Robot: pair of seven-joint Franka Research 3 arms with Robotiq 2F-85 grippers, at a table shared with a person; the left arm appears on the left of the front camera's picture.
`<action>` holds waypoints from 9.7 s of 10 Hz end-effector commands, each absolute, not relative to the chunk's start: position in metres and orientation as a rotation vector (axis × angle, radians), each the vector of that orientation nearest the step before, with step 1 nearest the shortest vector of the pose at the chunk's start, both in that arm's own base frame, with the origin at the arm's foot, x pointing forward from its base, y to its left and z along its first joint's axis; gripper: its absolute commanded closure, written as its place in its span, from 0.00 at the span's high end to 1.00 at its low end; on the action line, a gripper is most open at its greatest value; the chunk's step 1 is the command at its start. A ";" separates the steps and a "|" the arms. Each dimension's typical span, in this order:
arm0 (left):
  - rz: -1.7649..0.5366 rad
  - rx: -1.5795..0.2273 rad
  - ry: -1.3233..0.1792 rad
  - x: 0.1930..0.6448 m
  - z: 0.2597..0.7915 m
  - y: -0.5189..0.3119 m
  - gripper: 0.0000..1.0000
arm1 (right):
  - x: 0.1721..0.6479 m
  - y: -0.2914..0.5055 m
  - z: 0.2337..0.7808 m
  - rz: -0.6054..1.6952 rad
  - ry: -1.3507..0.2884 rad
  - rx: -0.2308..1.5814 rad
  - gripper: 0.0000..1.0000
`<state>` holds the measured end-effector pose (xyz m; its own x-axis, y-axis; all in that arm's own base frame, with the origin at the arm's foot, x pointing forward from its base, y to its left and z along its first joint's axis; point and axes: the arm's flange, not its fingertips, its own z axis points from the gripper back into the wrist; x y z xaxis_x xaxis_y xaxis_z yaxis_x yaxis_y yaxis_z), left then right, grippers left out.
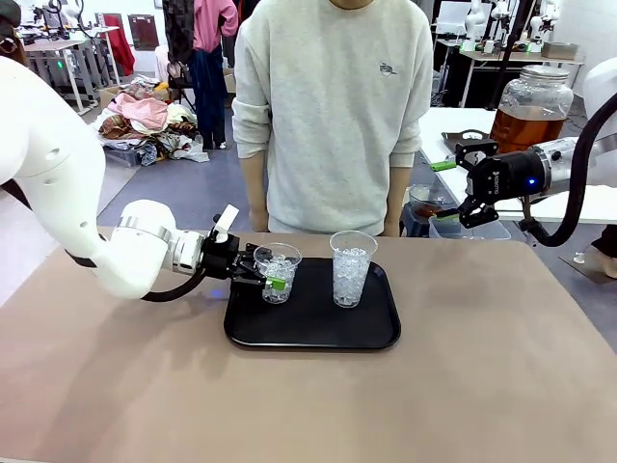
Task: Pour the drink into the iced cup.
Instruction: Pick up the iced cup indicated by the human and present it to them, then open the gripper to release the iced cup you were holding, then pick up the iced cup indicated by the human and present it to them.
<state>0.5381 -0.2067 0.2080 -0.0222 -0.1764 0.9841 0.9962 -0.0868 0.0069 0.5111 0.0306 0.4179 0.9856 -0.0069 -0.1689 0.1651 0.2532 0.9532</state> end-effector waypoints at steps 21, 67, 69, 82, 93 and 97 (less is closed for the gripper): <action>-1.361 -1.061 -1.195 0.559 0.351 -0.226 0.60 | 0.511 0.031 0.419 -0.118 0.139 1.312 1.00; -1.237 -1.046 -1.193 0.467 0.305 -0.083 1.00 | 0.511 0.031 0.419 -0.118 0.139 1.312 1.00; -1.253 -1.057 -1.245 0.460 0.300 -0.060 1.00 | 0.511 0.031 0.419 -0.118 0.139 1.312 1.00; -1.231 -1.047 -1.225 0.464 0.298 -0.058 1.00 | 0.511 0.031 0.419 -0.118 0.139 1.312 1.00; -1.231 -1.047 -1.225 0.464 0.298 -0.058 1.00 | 0.511 0.031 0.419 -0.118 0.139 1.312 1.00; -1.231 -1.047 -1.225 0.464 0.298 -0.058 1.00 | 0.511 0.031 0.419 -0.118 0.139 1.312 1.00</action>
